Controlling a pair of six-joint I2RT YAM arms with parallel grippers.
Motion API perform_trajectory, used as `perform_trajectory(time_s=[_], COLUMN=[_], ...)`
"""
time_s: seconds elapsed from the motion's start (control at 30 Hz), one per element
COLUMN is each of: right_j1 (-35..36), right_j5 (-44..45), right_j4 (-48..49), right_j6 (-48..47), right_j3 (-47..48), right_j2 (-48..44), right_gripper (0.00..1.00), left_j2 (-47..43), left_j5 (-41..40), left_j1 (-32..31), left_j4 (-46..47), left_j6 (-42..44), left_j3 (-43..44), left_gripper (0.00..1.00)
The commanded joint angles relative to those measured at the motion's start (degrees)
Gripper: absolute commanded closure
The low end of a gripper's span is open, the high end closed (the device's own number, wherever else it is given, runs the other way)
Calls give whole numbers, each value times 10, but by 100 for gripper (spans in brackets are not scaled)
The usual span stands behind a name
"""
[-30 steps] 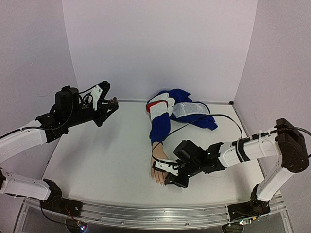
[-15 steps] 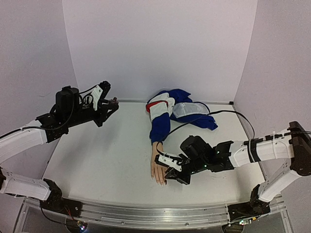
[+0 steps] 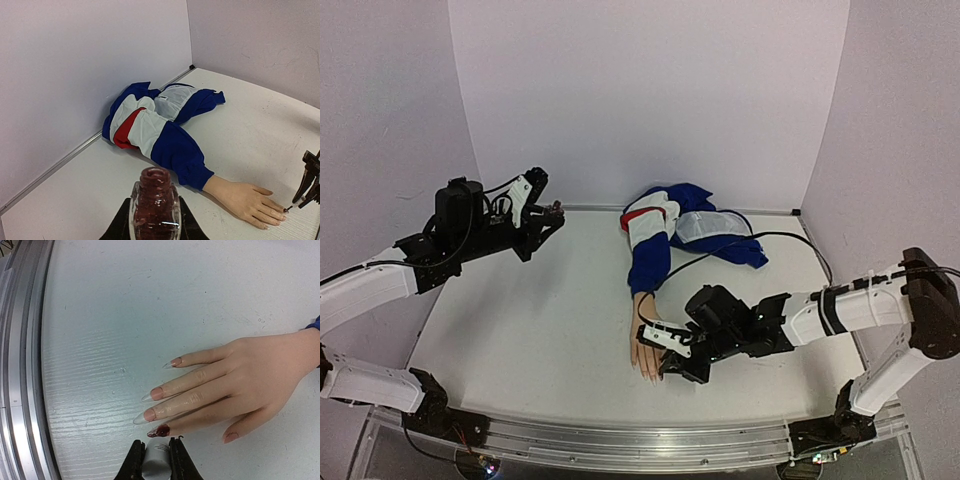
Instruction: Paint the nails
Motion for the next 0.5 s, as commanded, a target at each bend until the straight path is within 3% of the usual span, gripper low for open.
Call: perform_trajectory(time_s=[0.0,0.47], right_j1=[5,5], right_j5=[-3,-1], right_j4=[0,-6], right_j6=[-2,-2], right_j3=[20,23], right_j2=[9,21], right_gripper=[100,100], left_j2=[-6,-6], left_j5=[6,6], left_j1=[3,4], left_j4=[38,39], left_j6=[-5,-4], left_j3=[16,16], left_gripper=[100,100])
